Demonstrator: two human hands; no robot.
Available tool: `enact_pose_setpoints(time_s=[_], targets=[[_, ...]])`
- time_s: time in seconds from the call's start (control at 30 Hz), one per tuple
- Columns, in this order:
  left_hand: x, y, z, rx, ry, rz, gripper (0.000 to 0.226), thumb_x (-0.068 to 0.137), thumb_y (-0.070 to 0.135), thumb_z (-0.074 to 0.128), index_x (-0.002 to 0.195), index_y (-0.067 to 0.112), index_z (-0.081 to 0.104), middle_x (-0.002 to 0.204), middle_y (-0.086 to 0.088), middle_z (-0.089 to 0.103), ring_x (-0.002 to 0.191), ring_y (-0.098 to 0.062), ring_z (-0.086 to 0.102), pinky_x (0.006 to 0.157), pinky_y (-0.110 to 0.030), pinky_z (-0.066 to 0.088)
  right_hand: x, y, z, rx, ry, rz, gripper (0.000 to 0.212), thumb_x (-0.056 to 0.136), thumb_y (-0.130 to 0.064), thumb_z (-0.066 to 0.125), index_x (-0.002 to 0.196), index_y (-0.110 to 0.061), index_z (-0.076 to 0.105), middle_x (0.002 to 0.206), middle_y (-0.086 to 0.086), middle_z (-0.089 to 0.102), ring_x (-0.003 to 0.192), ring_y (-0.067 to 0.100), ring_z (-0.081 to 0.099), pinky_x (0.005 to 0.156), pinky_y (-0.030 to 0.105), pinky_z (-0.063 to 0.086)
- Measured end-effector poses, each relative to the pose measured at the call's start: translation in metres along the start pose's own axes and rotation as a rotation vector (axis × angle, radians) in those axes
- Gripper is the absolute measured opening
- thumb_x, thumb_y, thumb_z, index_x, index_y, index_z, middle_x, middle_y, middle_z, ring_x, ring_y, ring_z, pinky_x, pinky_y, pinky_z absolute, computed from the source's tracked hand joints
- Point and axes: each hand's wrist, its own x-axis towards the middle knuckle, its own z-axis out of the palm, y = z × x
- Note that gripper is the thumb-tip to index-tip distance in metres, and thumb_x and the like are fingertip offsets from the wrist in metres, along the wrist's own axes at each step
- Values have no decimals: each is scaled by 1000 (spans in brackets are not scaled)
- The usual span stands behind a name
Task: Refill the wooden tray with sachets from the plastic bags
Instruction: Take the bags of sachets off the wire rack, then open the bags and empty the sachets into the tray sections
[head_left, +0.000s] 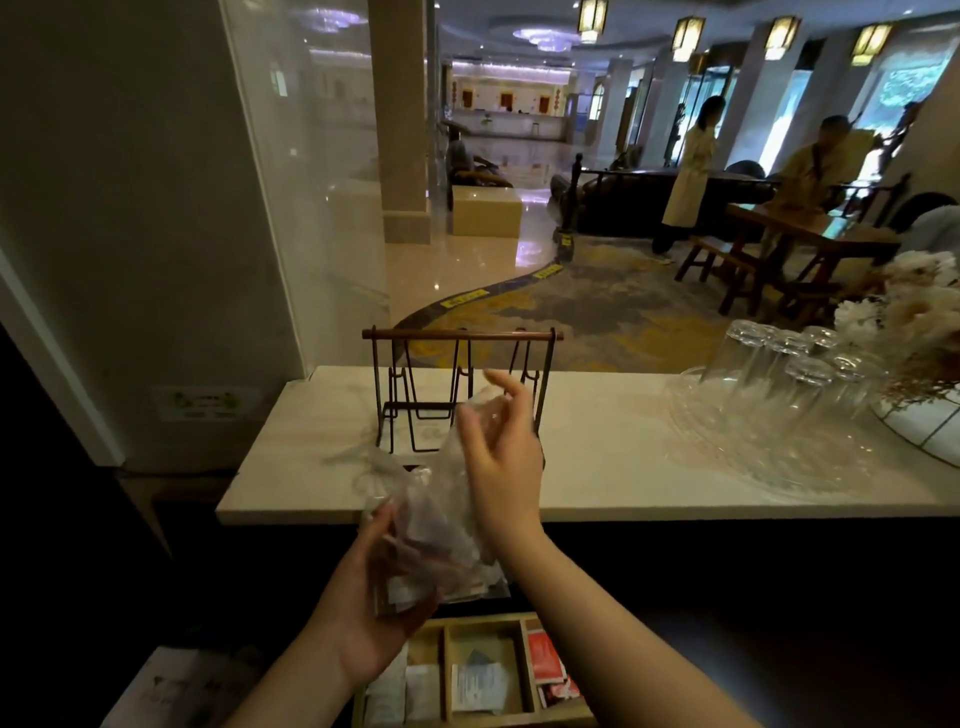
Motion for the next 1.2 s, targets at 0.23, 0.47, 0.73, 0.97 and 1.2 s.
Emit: enact_pose_setpoints(time_s=[0.23,0.47,0.73,0.97,1.2], targets=[[-16,-21,-32,79,28,47,44,72,43,71,111,22,67,112,-14,66,102,-35,62,73,-46,55,-62,59,-10,-325,-530,16,30,89,-48,54,118,-41,55,119,-16,47,106,-3,49,92,30,50],[-21,-65,-83,254,122,19,48,73,51,66,113,24,67,103,-4,75,92,-23,70,71,-37,54,-126,101,-8,-174,-618,204,36,88,-49,52,117,-30,60,109,-8,68,99,3,63,85,28,52],[-15,-125,-139,250,265,-6,36,78,45,66,112,34,65,107,1,74,98,-24,70,77,-48,57,-192,141,5,-199,-652,404,31,91,-46,50,116,-30,60,95,-13,65,83,-1,61,68,15,44],[-9,-157,-163,230,368,-22,40,78,29,70,116,22,58,99,-3,71,88,-23,68,60,-34,54,-225,168,4,-381,-596,459,29,89,-47,54,113,-32,59,92,-14,67,74,-2,61,62,20,49],[1,-168,-187,270,402,-28,55,76,29,72,127,31,50,113,-6,66,101,-28,65,71,-44,56,-240,181,-4,-310,-559,460,27,86,-30,65,112,-28,58,99,-13,64,87,-2,60,71,8,47]])
